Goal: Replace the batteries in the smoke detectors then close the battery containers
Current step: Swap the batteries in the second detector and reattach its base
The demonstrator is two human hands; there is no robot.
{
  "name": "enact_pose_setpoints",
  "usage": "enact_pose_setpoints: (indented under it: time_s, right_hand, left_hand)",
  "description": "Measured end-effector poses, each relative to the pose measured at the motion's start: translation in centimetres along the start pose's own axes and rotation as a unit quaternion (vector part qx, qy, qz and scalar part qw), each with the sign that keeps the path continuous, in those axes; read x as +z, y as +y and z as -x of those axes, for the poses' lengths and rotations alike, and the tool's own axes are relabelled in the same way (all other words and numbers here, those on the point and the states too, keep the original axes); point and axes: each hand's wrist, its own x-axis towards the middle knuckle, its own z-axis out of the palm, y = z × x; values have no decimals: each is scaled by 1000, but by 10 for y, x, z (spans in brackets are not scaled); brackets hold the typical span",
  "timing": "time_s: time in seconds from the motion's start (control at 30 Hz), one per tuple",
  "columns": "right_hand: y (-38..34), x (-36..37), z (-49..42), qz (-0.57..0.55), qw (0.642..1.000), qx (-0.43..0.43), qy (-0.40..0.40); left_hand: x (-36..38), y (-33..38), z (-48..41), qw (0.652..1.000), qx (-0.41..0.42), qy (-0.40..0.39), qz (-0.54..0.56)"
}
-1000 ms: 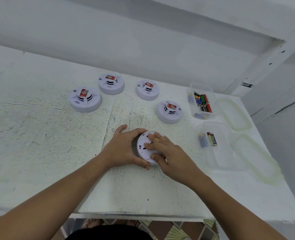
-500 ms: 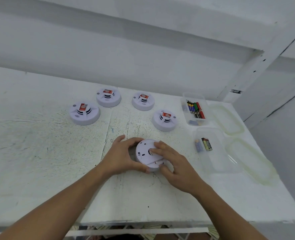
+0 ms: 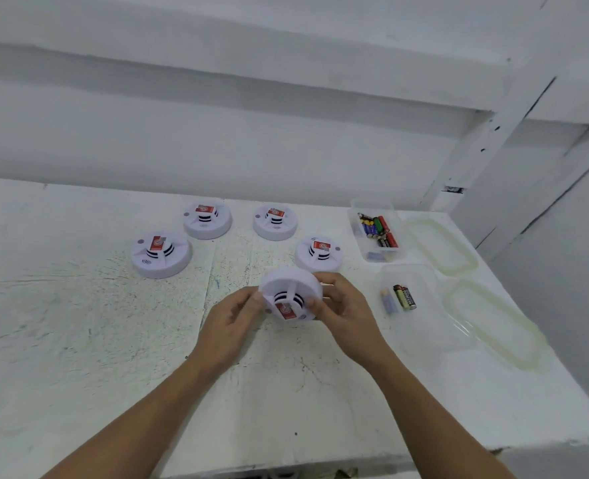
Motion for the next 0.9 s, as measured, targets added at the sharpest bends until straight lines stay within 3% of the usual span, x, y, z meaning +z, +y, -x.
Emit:
enact_pose_setpoints:
  time_s: [0.37, 0.9]
  right_hand:
    - [13, 25, -14, -118, 986, 106, 56]
    - [25, 27, -10, -118, 985, 106, 73]
  left_hand:
    - [-3, -8, -4, 999, -5, 37, 18]
    - [-3, -8, -5, 999, 1, 45, 18]
